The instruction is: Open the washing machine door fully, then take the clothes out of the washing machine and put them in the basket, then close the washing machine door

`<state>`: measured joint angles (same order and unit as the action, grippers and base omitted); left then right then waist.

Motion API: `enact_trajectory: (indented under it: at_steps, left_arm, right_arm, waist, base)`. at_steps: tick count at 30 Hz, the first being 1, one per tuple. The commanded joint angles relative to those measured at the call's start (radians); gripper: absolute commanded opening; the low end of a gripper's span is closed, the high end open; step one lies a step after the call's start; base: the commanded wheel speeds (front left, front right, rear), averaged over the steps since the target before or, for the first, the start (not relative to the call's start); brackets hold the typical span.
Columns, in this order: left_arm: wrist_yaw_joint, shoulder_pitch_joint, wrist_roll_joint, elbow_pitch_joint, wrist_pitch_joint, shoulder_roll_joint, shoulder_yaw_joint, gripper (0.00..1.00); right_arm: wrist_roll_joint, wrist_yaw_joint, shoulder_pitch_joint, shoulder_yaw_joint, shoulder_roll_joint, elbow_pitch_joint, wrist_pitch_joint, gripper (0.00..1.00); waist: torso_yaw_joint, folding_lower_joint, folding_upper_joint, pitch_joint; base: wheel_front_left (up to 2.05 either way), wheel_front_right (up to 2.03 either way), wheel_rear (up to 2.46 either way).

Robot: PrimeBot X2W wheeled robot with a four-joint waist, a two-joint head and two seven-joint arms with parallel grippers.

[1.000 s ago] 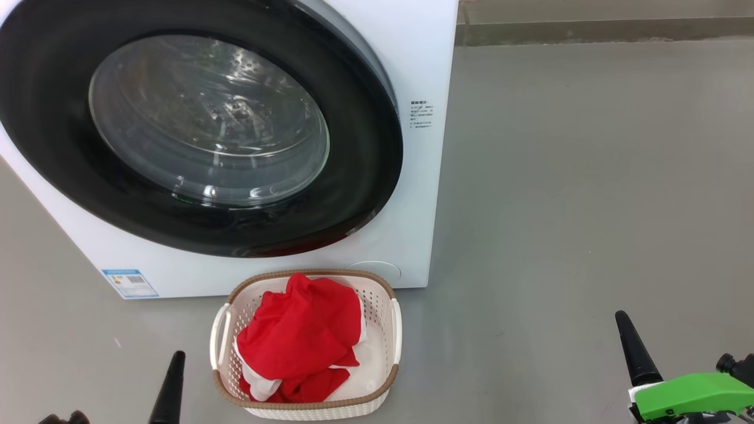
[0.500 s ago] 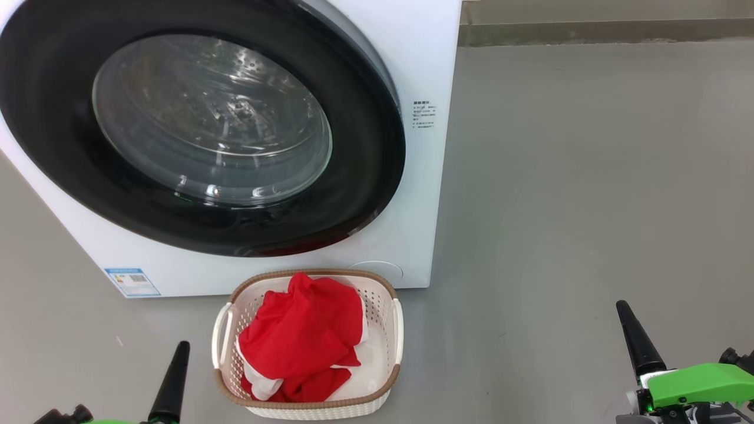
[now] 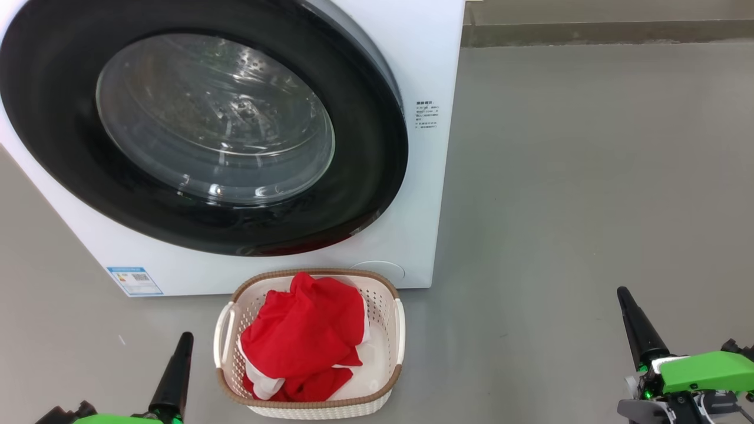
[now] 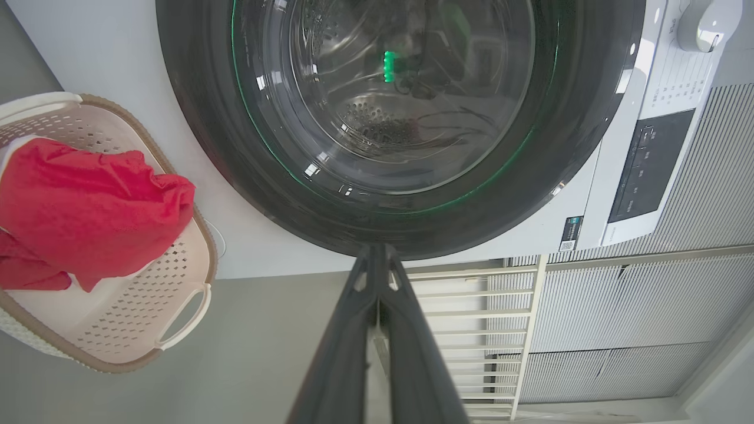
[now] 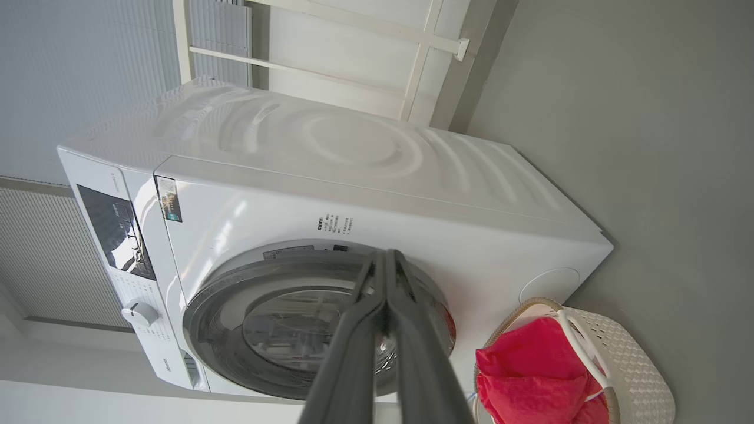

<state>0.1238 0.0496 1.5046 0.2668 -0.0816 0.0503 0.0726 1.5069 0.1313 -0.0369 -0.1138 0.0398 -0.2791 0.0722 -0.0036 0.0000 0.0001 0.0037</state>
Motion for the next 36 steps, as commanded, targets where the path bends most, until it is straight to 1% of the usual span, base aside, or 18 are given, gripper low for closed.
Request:
enact_trajectory:
  at_steps: [1, 8, 36]
  left_arm:
    - [0.007, 0.047, 0.035, -0.022, -0.012, 0.006, 0.037, 0.0]
    - [0.007, 0.058, 0.104, -0.022, -0.032, 0.0, 0.042, 0.0]
    - [0.007, 0.058, 0.104, -0.022, -0.032, 0.0, 0.042, 0.0]
  right_arm:
    - [0.039, 0.0, -0.056, 0.014, 0.018, 0.032, 0.011, 0.0]
    - [0.111, -0.001, -0.07, 0.011, 0.019, 0.035, 0.032, 0.0]
    - [0.108, -0.001, -0.07, 0.007, 0.016, 0.035, 0.035, 0.0]
  waist:
    - [0.001, 0.0, -0.0001, 0.0]
    - [0.004, 0.0, -0.0001, -0.001]
    - [0.004, 0.0, -0.0001, -0.001]
  base:
    - [0.0, 0.0, 0.0]
    - [0.0, 0.0, 0.0]
    - [0.0, 0.0, 0.0]
